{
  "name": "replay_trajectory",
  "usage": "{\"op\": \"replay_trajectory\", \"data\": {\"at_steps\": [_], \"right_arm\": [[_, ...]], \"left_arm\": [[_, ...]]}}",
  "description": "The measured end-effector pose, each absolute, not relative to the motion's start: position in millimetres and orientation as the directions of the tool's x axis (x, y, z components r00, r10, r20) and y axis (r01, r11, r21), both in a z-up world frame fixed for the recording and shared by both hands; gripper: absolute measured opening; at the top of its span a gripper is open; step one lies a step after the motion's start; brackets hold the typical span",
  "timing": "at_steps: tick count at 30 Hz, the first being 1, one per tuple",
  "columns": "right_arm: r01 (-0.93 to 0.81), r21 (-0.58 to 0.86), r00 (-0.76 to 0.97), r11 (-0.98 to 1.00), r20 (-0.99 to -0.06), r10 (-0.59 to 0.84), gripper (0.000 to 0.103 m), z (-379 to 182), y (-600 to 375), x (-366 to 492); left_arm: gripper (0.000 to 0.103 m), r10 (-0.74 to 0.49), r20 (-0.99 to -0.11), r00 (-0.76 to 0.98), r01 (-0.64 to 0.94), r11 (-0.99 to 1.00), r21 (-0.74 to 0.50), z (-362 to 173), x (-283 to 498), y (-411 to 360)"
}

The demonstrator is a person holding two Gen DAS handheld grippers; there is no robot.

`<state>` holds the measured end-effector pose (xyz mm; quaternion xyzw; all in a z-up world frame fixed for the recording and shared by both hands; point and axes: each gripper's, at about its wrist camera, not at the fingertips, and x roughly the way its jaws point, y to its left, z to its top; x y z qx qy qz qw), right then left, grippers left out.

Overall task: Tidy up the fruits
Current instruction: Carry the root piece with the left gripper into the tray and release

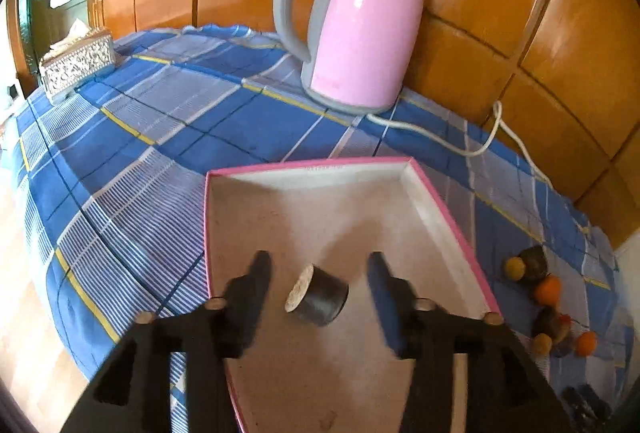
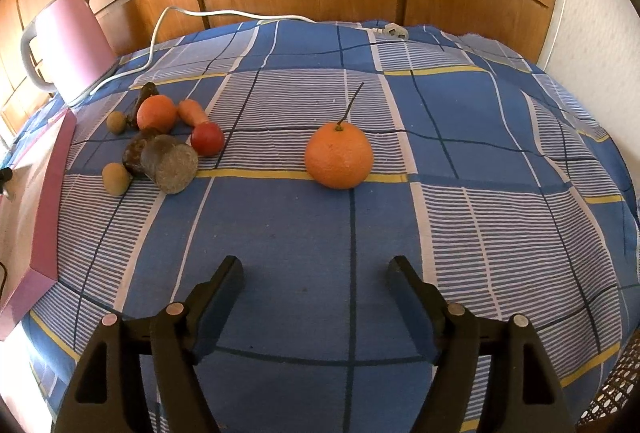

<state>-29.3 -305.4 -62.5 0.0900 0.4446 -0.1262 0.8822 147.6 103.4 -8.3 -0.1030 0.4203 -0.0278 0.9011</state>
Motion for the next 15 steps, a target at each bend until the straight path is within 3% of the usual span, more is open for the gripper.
{"op": "replay_trajectory", "data": {"at_steps": [8, 15], "right_arm": [[0.301, 0.045, 0.573, 0.952, -0.807, -0.143, 0.078, -62.5, -304.1, -28.6], [0.297, 0.049, 0.577, 0.953, -0.805, -0.138, 0.08, -62.9, -303.7, -28.3]], "left_arm": [[0.054, -0.146, -0.667, 0.73, 0.009, 0.979, -0.205, 61.9, 144.0, 107.7], [0.081, -0.061, -0.525, 0.849, -0.017, 0.99, -0.143, 127.8, 102.9, 130.8]]}}
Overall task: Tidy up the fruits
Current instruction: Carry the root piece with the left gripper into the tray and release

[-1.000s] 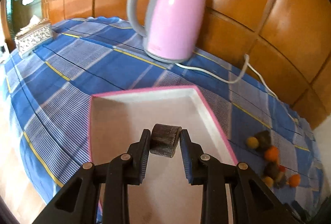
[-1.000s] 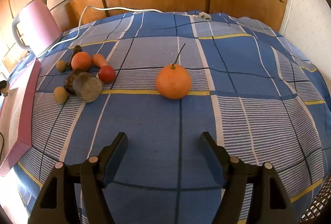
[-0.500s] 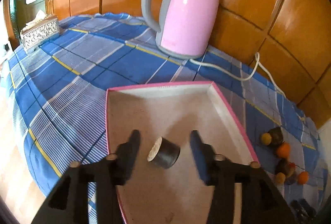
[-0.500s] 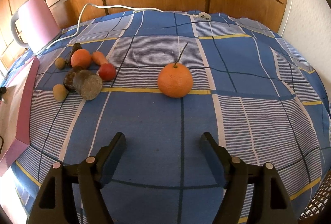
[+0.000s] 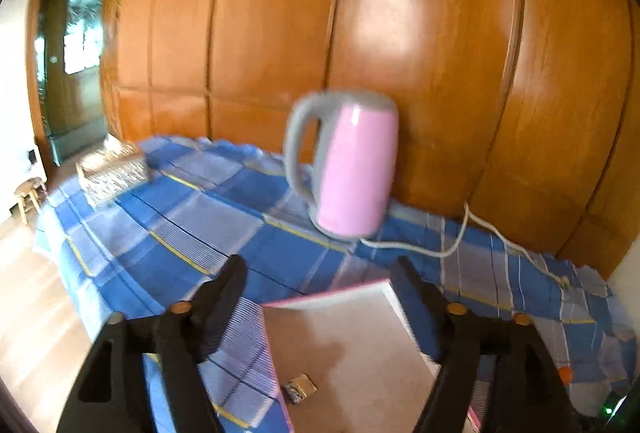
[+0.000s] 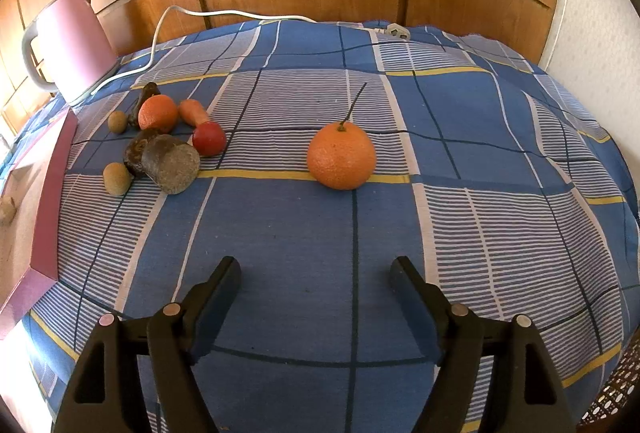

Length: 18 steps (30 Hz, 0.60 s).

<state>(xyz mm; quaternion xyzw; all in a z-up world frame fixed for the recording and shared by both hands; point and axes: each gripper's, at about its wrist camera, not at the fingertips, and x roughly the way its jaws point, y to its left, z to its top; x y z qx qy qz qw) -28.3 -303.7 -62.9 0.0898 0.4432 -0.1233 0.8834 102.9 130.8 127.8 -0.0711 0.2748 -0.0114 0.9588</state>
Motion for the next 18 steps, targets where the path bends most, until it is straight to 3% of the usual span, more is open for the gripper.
{"op": "replay_trajectory", "data": {"at_steps": [4, 11, 18], "right_arm": [[0.295, 0.052, 0.582, 0.954, -0.802, -0.136, 0.082, -62.9, -303.4, -27.4], [0.277, 0.061, 0.582, 0.959, -0.805, -0.117, 0.083, -62.0, -305.4, -26.4], [0.317, 0.116, 0.628, 0.941, -0.77, -0.116, 0.08, -45.7, -323.9, -27.2]], "left_arm": [[0.092, -0.013, -0.529, 0.849, -0.084, 0.984, -0.159, 110.5, 72.4, 136.8], [0.092, 0.034, -0.65, 0.759, -0.171, 0.974, -0.148, 30.0, 30.5, 110.0], [0.099, 0.028, -0.705, 0.709, -0.145, 0.984, -0.107, -6.4, 11.4, 81.0]]}}
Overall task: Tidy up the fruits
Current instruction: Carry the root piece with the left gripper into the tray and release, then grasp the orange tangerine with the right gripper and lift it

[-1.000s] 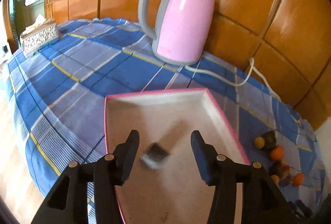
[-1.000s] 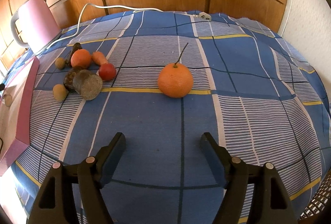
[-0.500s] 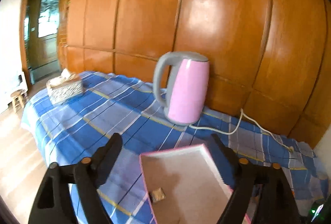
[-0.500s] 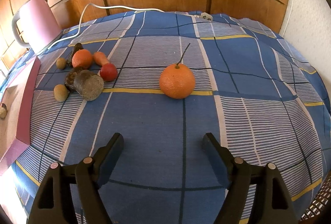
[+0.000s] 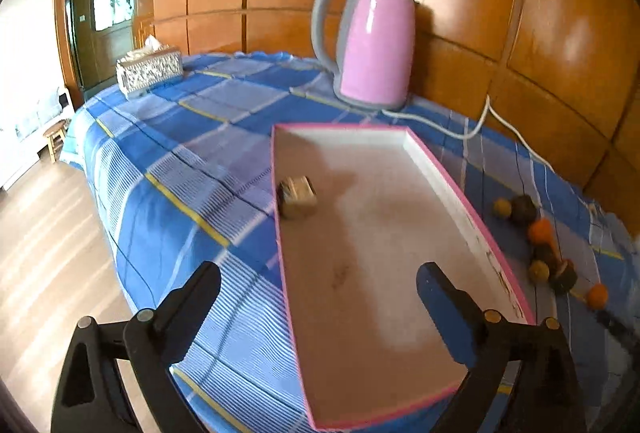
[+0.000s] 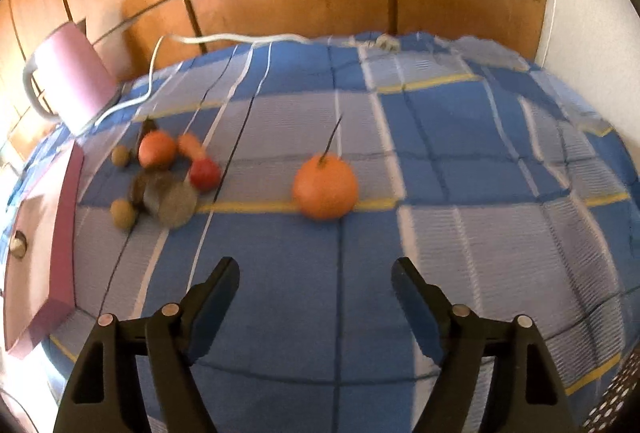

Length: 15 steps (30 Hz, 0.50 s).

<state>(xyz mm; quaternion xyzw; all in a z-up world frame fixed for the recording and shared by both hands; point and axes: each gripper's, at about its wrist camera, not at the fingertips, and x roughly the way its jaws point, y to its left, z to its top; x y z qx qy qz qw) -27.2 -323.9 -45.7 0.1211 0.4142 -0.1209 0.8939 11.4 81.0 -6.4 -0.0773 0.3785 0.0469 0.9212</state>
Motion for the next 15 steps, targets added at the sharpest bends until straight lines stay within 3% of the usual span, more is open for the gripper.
{"op": "replay_trajectory", "data": {"at_steps": [3, 13, 14, 15], "right_arm": [[0.341, 0.109, 0.631, 0.934, -0.763, -0.141, 0.08, -39.8, -332.5, -19.5], [0.381, 0.055, 0.59, 0.923, -0.783, -0.197, 0.08, -41.2, -347.6, 14.4], [0.377, 0.048, 0.589, 0.925, -0.783, -0.199, 0.078, -41.6, -346.8, 16.4], [0.367, 0.03, 0.58, 0.93, -0.789, -0.204, 0.069, -43.6, -345.2, 20.6]], "left_arm": [[0.103, -0.018, -0.72, 0.694, -0.098, 0.988, -0.119, -10.3, 9.1, 72.0], [0.103, 0.026, -0.678, 0.735, -0.103, 0.992, -0.074, -7.2, 2.3, 66.8], [0.103, 0.027, -0.678, 0.734, -0.105, 0.992, -0.074, -7.1, 3.2, 68.0], [0.103, 0.028, -0.679, 0.733, -0.11, 0.991, -0.077, -6.9, 3.3, 69.5]]}}
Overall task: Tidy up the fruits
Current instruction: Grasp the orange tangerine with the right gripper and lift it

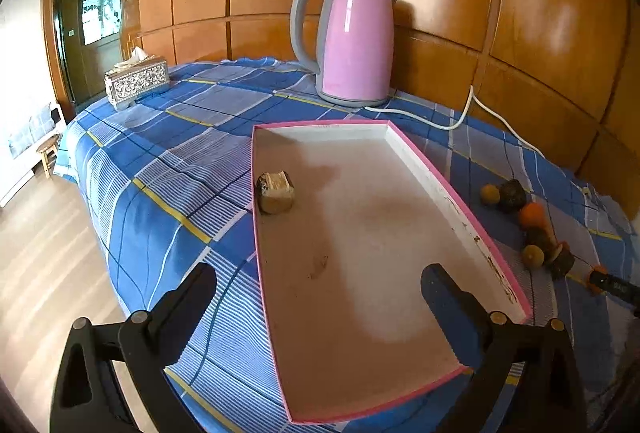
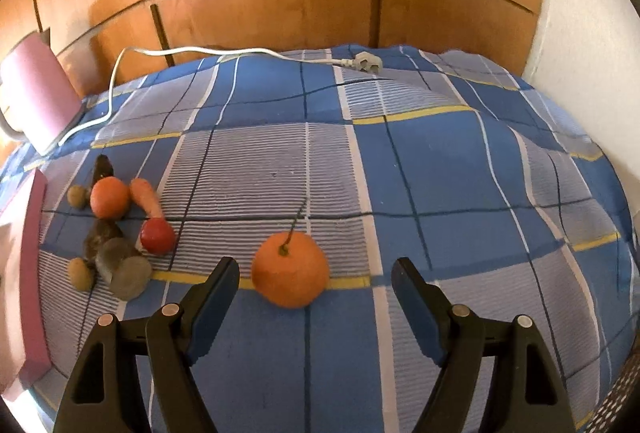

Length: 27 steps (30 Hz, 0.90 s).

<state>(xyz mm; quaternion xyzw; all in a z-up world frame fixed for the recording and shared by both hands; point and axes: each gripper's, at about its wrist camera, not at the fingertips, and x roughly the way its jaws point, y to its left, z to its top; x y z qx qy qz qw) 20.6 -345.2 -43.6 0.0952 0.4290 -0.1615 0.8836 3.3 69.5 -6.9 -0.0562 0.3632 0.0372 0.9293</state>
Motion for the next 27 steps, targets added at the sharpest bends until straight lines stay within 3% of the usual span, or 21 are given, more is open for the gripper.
{"op": "replay_trajectory", "data": {"at_steps": [3, 6, 12, 16, 20, 27], "right_arm": [[0.33, 0.037, 0.57, 0.943, -0.804, -0.168, 0.042, -49.2, -342.0, 25.4], [0.3, -0.006, 0.58, 0.954, -0.793, -0.187, 0.041, -45.9, -331.6, 24.1], [0.265, 0.048, 0.644, 0.963, -0.753, -0.14, 0.041, -19.9, -328.0, 7.3], [0.15, 0.119, 0.684, 0.982, -0.729, -0.016, 0.041, -0.3, -309.0, 5.0], [-0.053, 0.225, 0.654, 0.973, -0.728, 0.204, 0.041, 6.8, -268.8, 12.8], [-0.286, 0.244, 0.54, 0.927, -0.758, 0.366, 0.041, 0.4, -183.5, 30.5]], "left_arm": [[0.103, 0.042, -0.685, 0.727, -0.131, 0.988, -0.079, -8.0, 5.5, 74.0], [0.103, 0.036, -0.69, 0.723, -0.135, 0.987, -0.09, -8.3, 6.9, 77.1], [0.103, 0.036, -0.698, 0.715, -0.136, 0.987, -0.089, -10.5, 7.7, 77.9], [0.103, 0.03, -0.711, 0.703, -0.134, 0.987, -0.091, -13.5, 9.3, 78.7], [0.103, 0.029, -0.72, 0.694, -0.126, 0.989, -0.082, -15.0, 11.6, 77.8], [0.103, 0.033, -0.721, 0.692, -0.142, 0.986, -0.092, -14.5, 12.9, 83.9]]}}
